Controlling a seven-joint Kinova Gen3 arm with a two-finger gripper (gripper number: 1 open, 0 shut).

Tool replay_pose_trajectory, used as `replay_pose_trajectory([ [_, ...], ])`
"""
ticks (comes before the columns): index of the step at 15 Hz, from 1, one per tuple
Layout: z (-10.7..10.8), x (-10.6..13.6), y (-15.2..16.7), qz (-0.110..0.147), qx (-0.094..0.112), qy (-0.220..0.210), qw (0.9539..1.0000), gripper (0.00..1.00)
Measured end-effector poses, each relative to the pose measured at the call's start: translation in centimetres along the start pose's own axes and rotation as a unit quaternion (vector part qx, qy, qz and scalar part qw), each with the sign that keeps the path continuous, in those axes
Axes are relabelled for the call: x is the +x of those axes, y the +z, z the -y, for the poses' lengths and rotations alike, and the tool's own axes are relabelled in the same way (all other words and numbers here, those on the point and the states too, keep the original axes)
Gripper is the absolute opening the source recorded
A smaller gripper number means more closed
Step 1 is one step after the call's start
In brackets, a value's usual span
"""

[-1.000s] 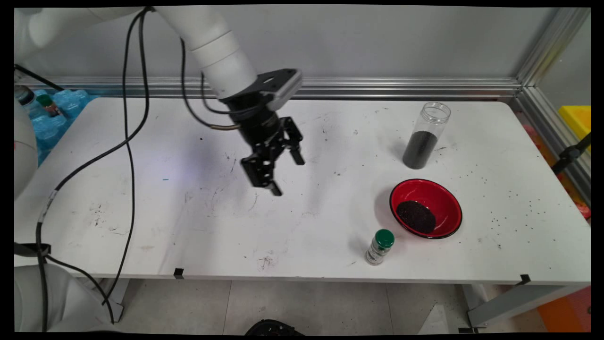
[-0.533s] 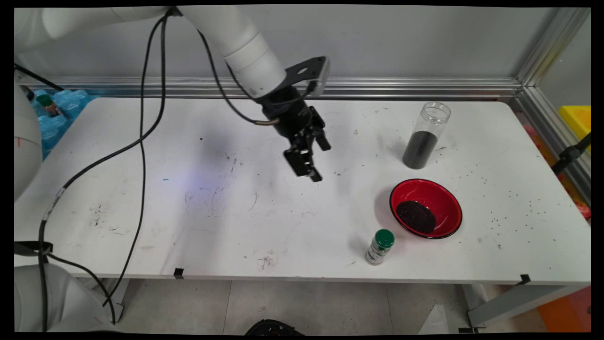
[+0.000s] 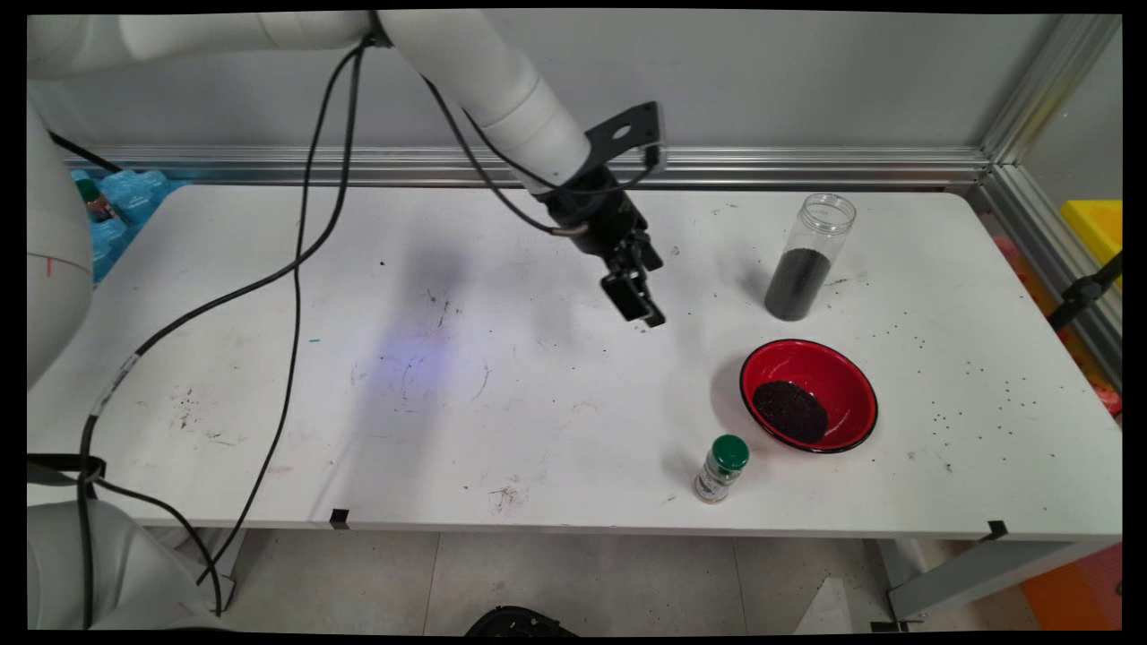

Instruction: Pick up the black seasoning powder from the table

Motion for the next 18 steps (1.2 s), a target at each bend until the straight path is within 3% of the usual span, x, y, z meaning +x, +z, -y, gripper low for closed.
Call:
replay_pose_trajectory([
  [3,0.5,0.9,1.7,-0.010,0.021,-0.028,0.9993,1.00],
  [12,1.6,2.9,6.1,-0.049,0.055,-0.085,0.9937,1.00],
  [18,2.3,3.5,8.5,-0.074,0.062,-0.108,0.9895,1.00],
])
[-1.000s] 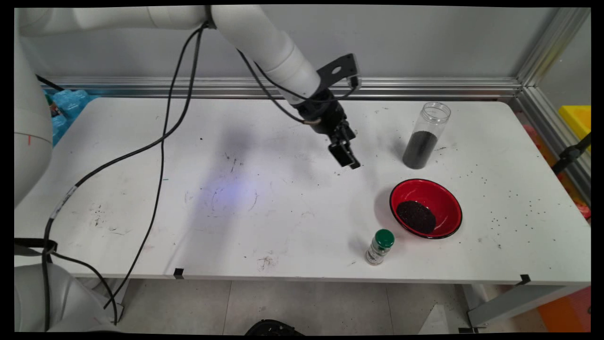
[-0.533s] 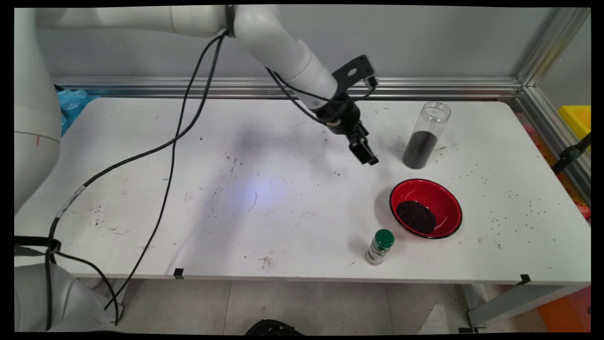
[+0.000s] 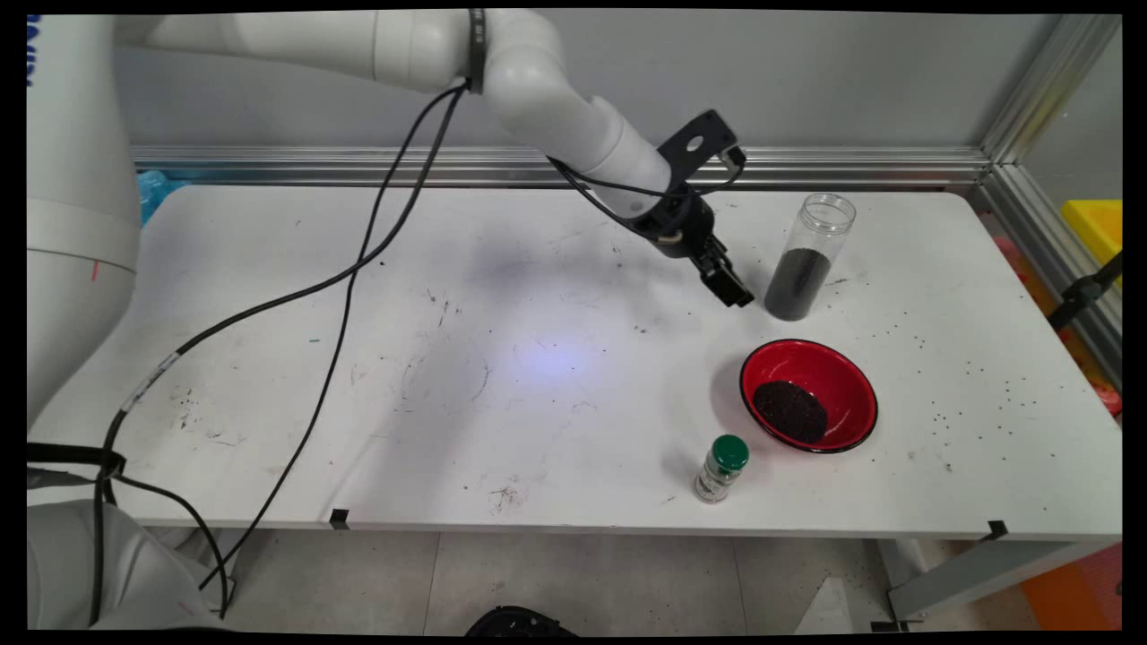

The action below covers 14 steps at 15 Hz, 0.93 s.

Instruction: Pick up the black seasoning powder from the table

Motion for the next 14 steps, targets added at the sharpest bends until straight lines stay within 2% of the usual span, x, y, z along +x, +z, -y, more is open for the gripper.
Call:
replay_pose_trajectory([
  [14,0.4,0.0,6.3,-0.054,-0.001,-0.029,0.9981,1.00],
])
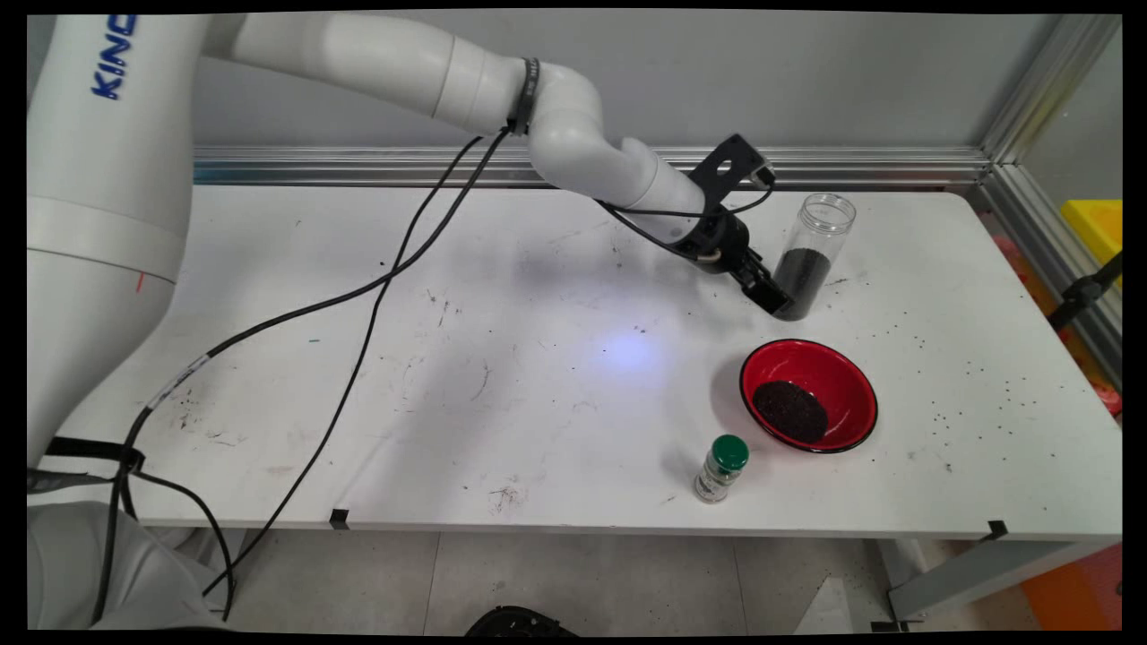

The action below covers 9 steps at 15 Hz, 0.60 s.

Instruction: Pick up the black seasoning powder from the table

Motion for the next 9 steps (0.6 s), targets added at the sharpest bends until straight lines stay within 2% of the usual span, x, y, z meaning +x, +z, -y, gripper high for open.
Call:
replay_pose_trajectory([
  [9,0.4,-0.1,2.0,-0.020,0.004,-0.008,0.9998,1.00],
])
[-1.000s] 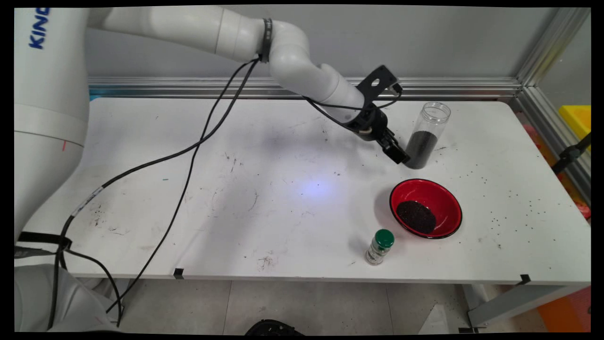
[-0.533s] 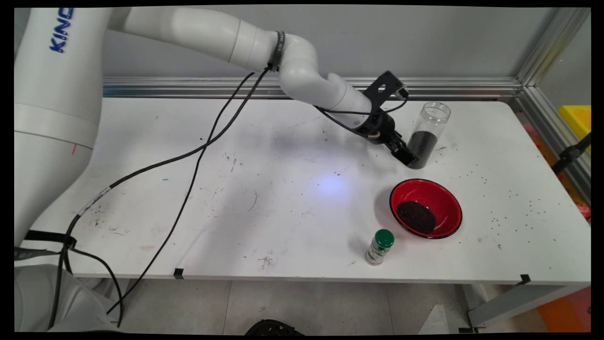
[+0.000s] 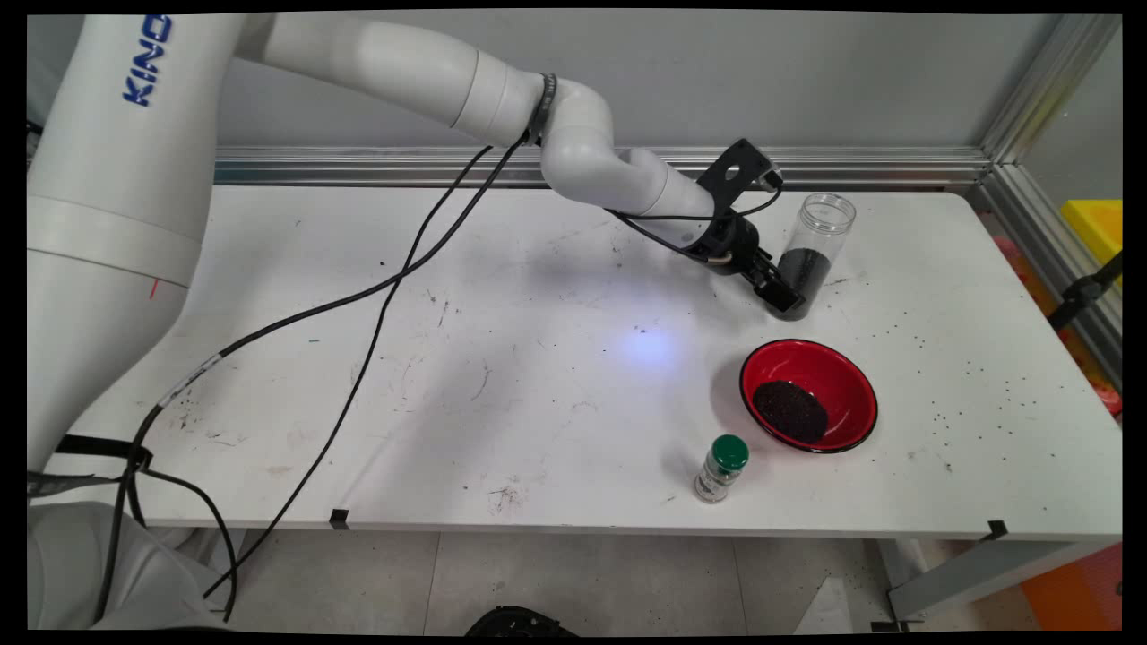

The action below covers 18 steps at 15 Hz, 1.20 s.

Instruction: Pick up the black seasoning powder from the table

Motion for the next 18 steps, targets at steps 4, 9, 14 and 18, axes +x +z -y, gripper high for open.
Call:
replay_pose_trajectory([
  [4,0.2,0.1,0.6,-0.008,0.000,-0.003,1.0000,1.00],
  [9,0.2,0.1,1.1,-0.015,-0.004,-0.005,0.9999,1.00],
  [14,0.0,0.3,1.5,-0.022,-0.011,-0.006,0.9997,1.00],
  [18,-0.1,0.4,1.8,-0.026,-0.014,-0.006,0.9996,1.00],
])
